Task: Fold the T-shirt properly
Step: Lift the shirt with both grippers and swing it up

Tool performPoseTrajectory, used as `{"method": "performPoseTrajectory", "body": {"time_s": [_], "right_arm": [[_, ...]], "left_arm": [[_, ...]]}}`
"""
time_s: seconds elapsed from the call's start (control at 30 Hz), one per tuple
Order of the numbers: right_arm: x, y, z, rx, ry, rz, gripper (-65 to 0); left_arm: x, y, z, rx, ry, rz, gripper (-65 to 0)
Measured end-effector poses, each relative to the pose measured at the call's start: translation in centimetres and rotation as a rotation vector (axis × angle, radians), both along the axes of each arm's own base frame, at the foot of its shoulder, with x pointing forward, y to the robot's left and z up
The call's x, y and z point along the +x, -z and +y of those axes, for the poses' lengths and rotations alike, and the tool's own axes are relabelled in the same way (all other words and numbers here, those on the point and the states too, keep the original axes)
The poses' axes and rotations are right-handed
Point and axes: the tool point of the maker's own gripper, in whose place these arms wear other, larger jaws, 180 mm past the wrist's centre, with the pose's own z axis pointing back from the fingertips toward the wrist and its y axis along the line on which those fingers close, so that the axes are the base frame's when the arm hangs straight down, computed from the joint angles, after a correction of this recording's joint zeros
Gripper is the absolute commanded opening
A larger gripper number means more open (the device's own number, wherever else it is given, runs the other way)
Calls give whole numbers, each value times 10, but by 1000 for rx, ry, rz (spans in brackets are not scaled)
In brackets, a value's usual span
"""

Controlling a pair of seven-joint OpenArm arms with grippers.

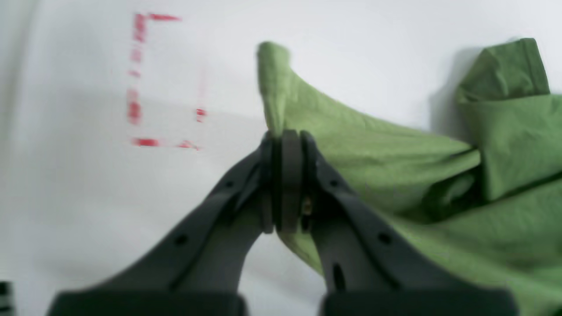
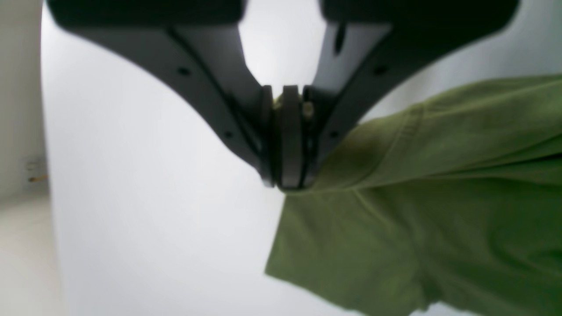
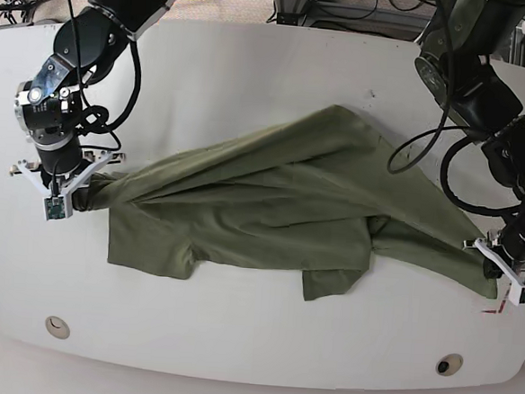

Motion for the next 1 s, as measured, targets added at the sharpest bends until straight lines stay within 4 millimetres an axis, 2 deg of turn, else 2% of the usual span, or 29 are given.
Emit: {"method": "performPoseTrajectory", "body": {"time_s": [0.23,0.4,0.47,0.53,0.6,0.67,0.73,0.83,0.9,1.0], "right_arm": [[48,-67,-10,-80,-29,-146,-650],[77,-120,-19,-171,-49,-219,-650],[84,-137,-19,-194,-55,-247,-650],[92,-163,-13,-219,-102,-310,-650],[100,-180,-19,-268,-97,-313,-650],[108,-206,-23,-307,-92,-338,-650],[110,-227,-23,-333,-93,-373,-650],[111,-242,-21,-340,-95,-411,-650],[111,-236,-21,-339,-96,-395,-650],[109,-218,-21,-335,-101,-350,-650]], "left_arm": [[13,-98,-7,159,12,-166,-650],[23,-176,3,252,-21,-278,-650],[25,-205,3,286,-17,-341,-650],[26,-234,3,320,-17,-390,-650],[26,-264,9,352,-39,-429,-650],[28,-296,7,366,-31,-506,-650],[28,-308,6,367,-26,-536,-650],[28,-299,8,363,-34,-500,-650],[27,-286,12,364,-45,-457,-650],[26,-262,14,372,-34,-404,-650]]}}
